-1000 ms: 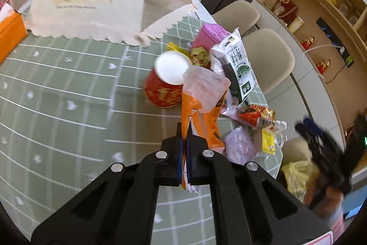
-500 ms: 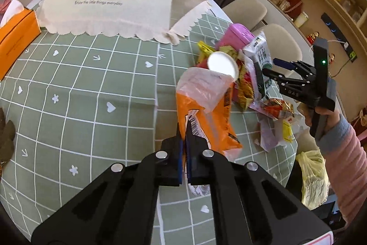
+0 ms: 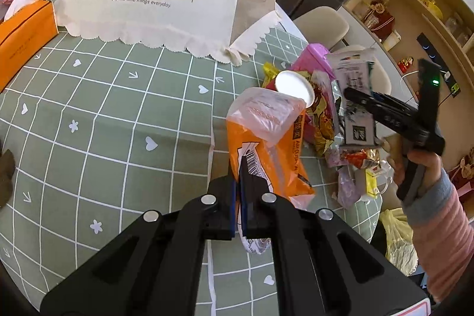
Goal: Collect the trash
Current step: 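Carry the orange chip bag and green carton over the yellow trash bag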
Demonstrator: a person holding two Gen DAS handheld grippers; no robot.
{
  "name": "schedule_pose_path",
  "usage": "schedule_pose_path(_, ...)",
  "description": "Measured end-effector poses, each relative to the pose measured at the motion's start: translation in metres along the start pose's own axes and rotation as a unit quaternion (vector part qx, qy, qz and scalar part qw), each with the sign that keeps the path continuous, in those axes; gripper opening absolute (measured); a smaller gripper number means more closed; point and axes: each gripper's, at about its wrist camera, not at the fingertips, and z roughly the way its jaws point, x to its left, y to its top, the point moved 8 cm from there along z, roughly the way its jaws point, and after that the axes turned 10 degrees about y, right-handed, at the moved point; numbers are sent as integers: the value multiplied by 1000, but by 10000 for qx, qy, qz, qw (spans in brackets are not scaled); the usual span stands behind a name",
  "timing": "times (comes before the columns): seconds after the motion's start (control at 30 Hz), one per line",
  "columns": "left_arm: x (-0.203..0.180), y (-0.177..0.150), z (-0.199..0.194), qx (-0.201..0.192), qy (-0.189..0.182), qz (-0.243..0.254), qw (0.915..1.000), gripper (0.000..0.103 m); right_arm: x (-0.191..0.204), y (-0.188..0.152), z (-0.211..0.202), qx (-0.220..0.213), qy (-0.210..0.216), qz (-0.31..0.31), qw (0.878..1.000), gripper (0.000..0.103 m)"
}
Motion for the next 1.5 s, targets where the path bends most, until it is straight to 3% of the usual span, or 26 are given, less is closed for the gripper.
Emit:
schedule_pose_path(0.17, -14, 3, -14, -170, -35, 82, 9998, 2, 12, -7, -39, -225, -103, 228, 9994, 34)
schedule_pose_path(0.53, -80, 10, -85, -1016, -90, 481, 9936, 2, 12, -39, -154, -925, -416, 473, 9937, 34)
schedule_pose_path(0.7, -129, 1, -114, -1254, -186, 753, 9891, 2, 10, -56, -215, -1273, -522, 419, 9896, 34)
schedule_pose_path(0.9, -202, -19, -137, -1359, -579, 1088, 9830, 2, -10, -91, -293, -1585, -796, 432, 9832, 34)
schedule_pose_path(1.27, -367, -90, -149, -1062, -1601, 1824, 9643, 2, -84, -197, -413, -1825, -1630, 870, 9657, 34)
schedule_pose_path(1.5, -466, -152, -127, -393, -2172, 2005, 9545, 2, -121, -258, -457, -1867, -2004, 1107, 9554, 34)
